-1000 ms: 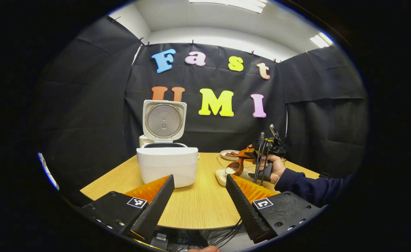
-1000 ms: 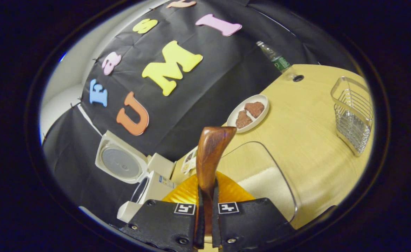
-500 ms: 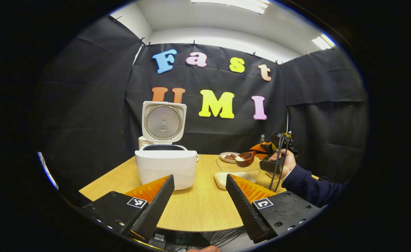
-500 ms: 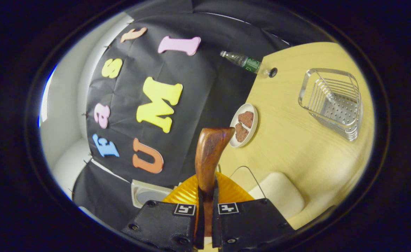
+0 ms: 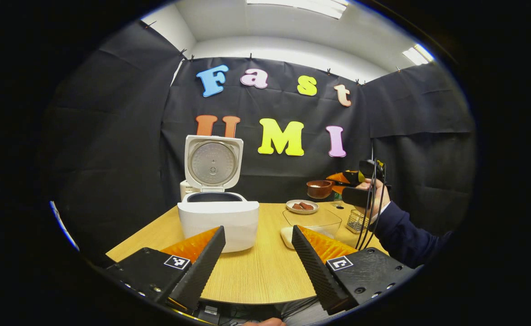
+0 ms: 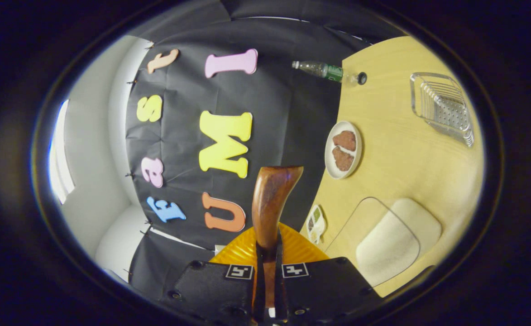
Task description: Close the left gripper, press the button to open the rice cooker; take a wooden spoon from the chopstick holder with the right hand, scoop a spoonful of rice and pour it into the rice cooker, then put the wooden spoon back into the chopstick holder.
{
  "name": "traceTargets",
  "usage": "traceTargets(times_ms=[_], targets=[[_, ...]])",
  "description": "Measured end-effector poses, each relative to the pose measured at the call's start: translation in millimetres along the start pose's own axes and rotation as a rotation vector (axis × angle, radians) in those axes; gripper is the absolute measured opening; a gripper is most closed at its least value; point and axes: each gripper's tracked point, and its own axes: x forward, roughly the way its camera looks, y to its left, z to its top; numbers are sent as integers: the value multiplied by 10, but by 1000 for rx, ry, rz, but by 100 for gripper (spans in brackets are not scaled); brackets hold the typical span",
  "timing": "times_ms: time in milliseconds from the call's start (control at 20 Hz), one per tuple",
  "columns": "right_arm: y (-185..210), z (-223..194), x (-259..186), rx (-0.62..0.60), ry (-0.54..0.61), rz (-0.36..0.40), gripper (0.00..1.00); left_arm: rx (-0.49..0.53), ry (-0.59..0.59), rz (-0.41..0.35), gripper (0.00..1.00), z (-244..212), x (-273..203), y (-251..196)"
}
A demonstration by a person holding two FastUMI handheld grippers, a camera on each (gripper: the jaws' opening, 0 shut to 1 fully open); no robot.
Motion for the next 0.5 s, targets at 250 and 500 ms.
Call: traceTargets(times_ms=[250, 500], targets=[[415, -468, 445, -139, 49, 18, 10, -10, 0, 8, 94, -4, -51, 200], [665, -1075, 1052, -258, 113, -2, 10, -5, -29, 35, 94, 75, -154, 394]])
